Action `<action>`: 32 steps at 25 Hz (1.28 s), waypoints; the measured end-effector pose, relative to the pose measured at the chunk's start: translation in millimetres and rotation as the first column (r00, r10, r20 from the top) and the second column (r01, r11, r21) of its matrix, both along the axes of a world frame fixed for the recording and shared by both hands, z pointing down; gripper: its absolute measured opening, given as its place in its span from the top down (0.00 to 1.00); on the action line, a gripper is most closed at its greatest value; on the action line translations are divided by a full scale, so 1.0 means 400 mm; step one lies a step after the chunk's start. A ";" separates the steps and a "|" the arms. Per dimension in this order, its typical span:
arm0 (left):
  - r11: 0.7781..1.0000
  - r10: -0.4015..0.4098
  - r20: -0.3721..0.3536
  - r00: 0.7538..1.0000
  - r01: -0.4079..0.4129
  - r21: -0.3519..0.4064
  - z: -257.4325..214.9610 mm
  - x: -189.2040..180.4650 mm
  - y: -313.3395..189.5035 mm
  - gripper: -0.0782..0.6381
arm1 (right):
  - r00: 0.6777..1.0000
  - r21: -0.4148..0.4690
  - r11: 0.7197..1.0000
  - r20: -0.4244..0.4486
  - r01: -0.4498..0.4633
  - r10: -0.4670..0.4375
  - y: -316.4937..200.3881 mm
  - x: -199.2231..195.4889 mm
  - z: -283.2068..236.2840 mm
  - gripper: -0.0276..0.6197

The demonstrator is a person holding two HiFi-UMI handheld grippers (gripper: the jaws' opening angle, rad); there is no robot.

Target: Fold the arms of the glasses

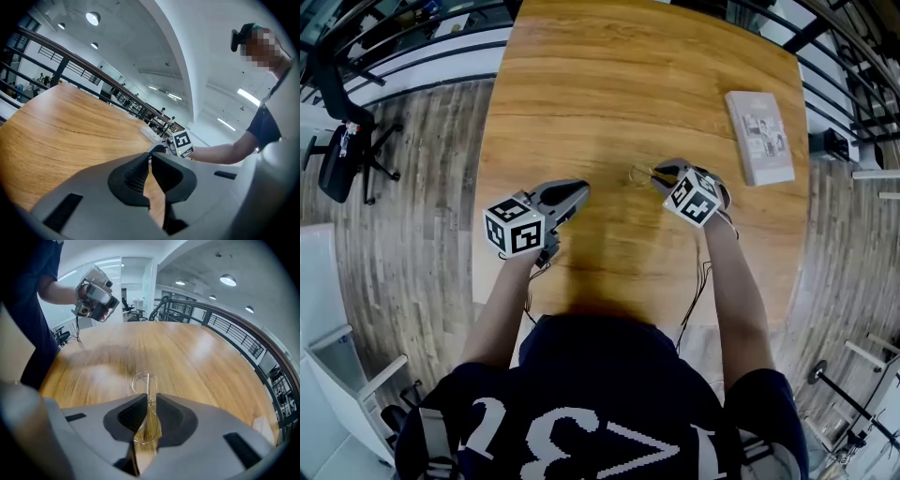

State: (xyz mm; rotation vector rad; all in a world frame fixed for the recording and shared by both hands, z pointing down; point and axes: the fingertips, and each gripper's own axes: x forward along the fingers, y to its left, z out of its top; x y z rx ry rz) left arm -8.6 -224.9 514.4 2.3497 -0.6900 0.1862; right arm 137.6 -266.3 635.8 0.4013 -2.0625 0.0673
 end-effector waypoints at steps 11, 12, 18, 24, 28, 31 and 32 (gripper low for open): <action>0.971 -0.062 0.045 0.997 0.050 0.235 -0.112 0.012 -0.055 0.85 | 0.922 0.162 0.941 0.307 -0.296 0.238 0.015 0.014 -0.257 0.91; 0.964 -0.070 0.053 0.996 0.054 0.261 -0.127 0.014 -0.061 0.85 | 0.898 0.173 0.925 0.353 -0.340 0.264 0.018 0.022 -0.294 0.91; 0.915 -0.143 0.080 0.987 0.100 0.391 -0.215 0.018 -0.084 0.86 | 0.766 0.239 0.806 0.537 -0.541 0.354 0.040 0.083 -0.480 0.91; 0.846 -0.247 0.074 0.966 0.178 0.502 -0.301 -0.011 -0.079 0.86 | 0.609 0.237 0.671 0.687 -0.703 0.397 0.091 0.146 -0.606 0.92; 0.833 -0.266 0.070 0.962 0.193 0.519 -0.322 -0.018 -0.070 0.86 | 0.540 0.212 0.621 0.738 -0.755 0.404 0.119 0.176 -0.643 0.92; 0.828 -0.274 0.072 0.959 0.197 0.525 -0.326 -0.021 -0.063 0.86 | 0.531 0.211 0.613 0.746 -0.762 0.403 0.124 0.183 -0.655 0.92; 0.827 -0.276 0.073 0.958 0.199 0.526 -0.326 -0.022 -0.061 0.86 | 0.528 0.211 0.610 0.748 -0.764 0.402 0.127 0.185 -0.657 0.92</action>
